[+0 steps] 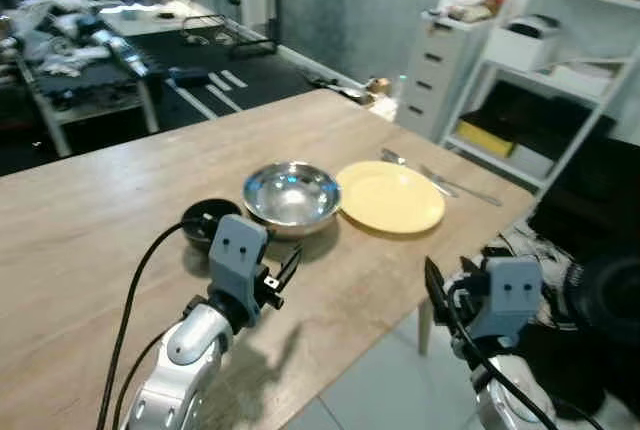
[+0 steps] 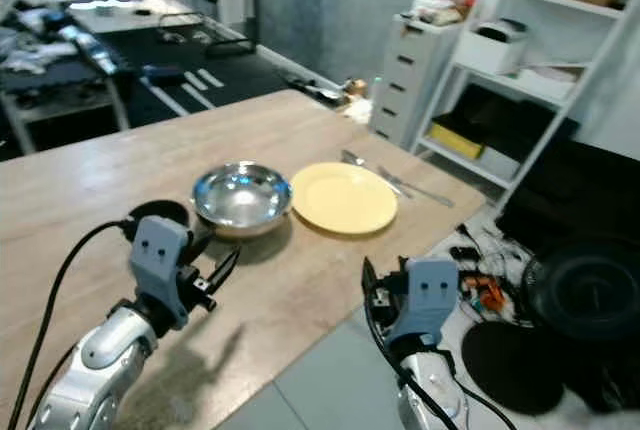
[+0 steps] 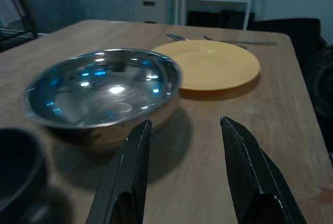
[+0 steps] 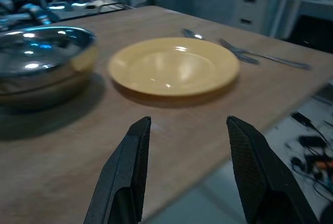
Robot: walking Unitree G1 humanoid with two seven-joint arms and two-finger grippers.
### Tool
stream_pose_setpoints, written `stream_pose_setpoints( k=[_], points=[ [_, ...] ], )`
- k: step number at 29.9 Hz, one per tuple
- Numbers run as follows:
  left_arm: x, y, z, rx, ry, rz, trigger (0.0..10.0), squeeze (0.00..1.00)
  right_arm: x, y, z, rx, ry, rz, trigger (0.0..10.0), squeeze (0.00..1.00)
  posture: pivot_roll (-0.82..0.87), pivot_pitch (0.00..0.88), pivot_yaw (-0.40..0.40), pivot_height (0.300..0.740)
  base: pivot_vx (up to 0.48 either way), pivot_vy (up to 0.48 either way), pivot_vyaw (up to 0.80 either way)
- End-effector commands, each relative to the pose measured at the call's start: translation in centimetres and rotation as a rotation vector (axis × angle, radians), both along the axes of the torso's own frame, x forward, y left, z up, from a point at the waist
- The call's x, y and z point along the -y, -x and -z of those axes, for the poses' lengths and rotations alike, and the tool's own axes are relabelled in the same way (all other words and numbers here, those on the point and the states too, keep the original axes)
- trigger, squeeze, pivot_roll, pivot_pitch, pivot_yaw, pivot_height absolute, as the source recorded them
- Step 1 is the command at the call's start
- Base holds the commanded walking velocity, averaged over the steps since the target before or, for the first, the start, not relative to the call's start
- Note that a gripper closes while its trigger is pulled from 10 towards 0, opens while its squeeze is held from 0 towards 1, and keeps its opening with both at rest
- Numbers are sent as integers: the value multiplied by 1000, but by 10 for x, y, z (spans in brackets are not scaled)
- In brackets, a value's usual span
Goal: Setting the table
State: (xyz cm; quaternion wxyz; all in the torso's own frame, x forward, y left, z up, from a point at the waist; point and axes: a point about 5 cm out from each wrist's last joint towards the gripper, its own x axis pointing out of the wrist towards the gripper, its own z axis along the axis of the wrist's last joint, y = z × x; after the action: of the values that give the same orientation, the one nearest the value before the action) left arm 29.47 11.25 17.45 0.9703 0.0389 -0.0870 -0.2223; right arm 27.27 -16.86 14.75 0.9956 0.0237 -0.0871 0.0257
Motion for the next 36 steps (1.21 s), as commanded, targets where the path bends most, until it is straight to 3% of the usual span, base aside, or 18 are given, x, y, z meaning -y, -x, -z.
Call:
stream_pose_setpoints(
  k=[1,11,19,34,36],
  points=[
    [5,1,2,-11,-7,22,10000,0,3,2,6,-26,6,21,10000,0,51,62,39,740,0,0,-800],
    [4,0,7,-22,-27,21,10000,0,-1,2,14,-48,8,11,10000,0,51,64,41,740,0,0,-800],
    [5,8,28,-90,-46,27,10000,0,-13,4,34,-110,21,-35,10000,0,56,69,39,740,0,0,-800],
    [15,13,28,-92,-26,54,10000,0,-15,4,34,-104,17,-44,10000,0,58,77,38,740,0,0,-800],
    [15,13,28,-90,-26,57,10000,0,-21,6,35,-111,-25,-111,10000,0,56,77,39,740,0,0,-800]
  ],
)
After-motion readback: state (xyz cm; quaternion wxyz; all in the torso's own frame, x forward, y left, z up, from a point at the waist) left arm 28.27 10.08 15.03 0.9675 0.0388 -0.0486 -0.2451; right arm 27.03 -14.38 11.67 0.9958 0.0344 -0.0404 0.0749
